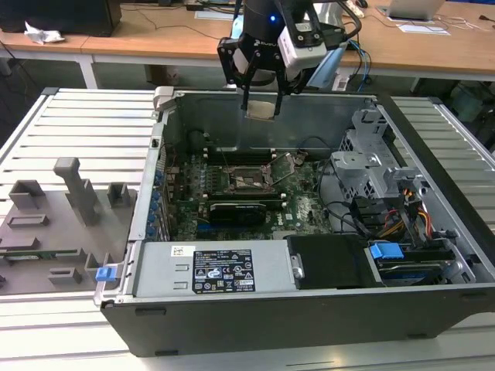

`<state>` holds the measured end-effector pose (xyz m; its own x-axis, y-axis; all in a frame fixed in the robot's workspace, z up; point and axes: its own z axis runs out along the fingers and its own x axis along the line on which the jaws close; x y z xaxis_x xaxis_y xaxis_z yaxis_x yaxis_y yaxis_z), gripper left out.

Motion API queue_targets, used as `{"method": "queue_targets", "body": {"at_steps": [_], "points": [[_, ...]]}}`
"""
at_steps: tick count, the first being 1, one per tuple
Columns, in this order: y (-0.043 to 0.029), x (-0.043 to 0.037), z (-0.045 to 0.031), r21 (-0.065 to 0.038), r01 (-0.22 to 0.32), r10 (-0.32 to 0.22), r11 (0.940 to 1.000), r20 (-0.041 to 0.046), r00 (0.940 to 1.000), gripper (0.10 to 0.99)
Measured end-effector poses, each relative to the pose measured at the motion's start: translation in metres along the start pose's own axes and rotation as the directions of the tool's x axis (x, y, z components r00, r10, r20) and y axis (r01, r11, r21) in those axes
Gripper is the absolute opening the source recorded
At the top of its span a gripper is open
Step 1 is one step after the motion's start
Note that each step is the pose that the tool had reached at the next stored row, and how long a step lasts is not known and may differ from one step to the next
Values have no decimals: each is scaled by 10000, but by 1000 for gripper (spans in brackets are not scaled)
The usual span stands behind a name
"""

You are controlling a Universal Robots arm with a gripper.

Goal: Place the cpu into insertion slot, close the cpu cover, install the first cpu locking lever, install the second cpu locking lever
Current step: 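Place the cpu into insertion slot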

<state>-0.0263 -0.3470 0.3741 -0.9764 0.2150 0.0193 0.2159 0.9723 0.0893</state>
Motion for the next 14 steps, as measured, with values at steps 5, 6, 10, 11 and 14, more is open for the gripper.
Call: {"method": "queue_targets", "body": {"at_steps": [5, 6, 10, 11, 14], "points": [[0, 0, 0, -4, -189, 189, 9998, 17, 9998, 529], [0, 0, 0, -5, -227, 227, 9997, 20, 9997, 529], [0, 0, 0, -8, -354, 354, 9994, 32, 9994, 529], [0, 0, 0, -8, -381, 381, 9993, 34, 9993, 529], [0, 0, 0, -11, -490, 490, 9988, 44, 9988, 529]]}}
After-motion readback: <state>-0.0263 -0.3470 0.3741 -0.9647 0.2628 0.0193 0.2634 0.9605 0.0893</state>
